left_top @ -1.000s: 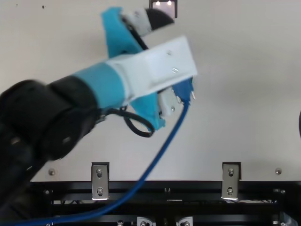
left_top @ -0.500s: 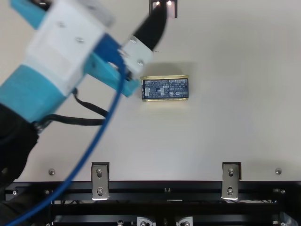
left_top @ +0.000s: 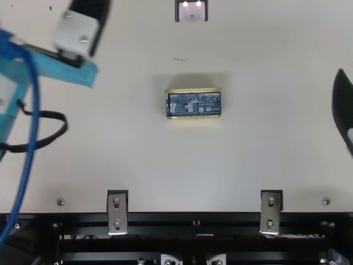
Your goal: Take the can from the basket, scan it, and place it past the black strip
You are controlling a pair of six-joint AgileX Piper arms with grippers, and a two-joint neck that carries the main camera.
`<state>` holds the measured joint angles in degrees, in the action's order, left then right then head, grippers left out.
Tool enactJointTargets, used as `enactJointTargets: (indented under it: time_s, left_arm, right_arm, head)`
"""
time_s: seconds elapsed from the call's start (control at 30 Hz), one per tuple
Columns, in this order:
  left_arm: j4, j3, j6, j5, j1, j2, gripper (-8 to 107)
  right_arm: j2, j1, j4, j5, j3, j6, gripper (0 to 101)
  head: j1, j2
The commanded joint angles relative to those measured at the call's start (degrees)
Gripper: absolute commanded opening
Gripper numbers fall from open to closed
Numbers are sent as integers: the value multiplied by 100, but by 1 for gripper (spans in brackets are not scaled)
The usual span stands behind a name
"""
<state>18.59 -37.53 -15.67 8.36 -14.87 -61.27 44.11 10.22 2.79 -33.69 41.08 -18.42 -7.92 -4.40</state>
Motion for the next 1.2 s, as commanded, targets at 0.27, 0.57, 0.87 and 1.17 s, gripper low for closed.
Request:
enactJointTargets:
  time_s: [0.27,0.57,0.87,1.17]
  left_arm:
    - [-412,769,1045,435,897,274,90]
    - [-1028,1519,1819,938,1555,453,90]
    - [-1099,1605,1894,977,1608,469,90]
    - [-1099,1605,1894,977,1608,469,90]
  right_arm:
    - [635,-78,752,-491,466,-1414,101]
    - [1218,-253,1412,-1144,929,-2836,101]
    - [1877,-16,1548,-1713,1476,-3669,101]
    - [2575,771,1141,-1804,1942,-3510,101]
  head:
    - [-25,32]
    - [-25,32]
    - [-25,32]
    - [-25,32]
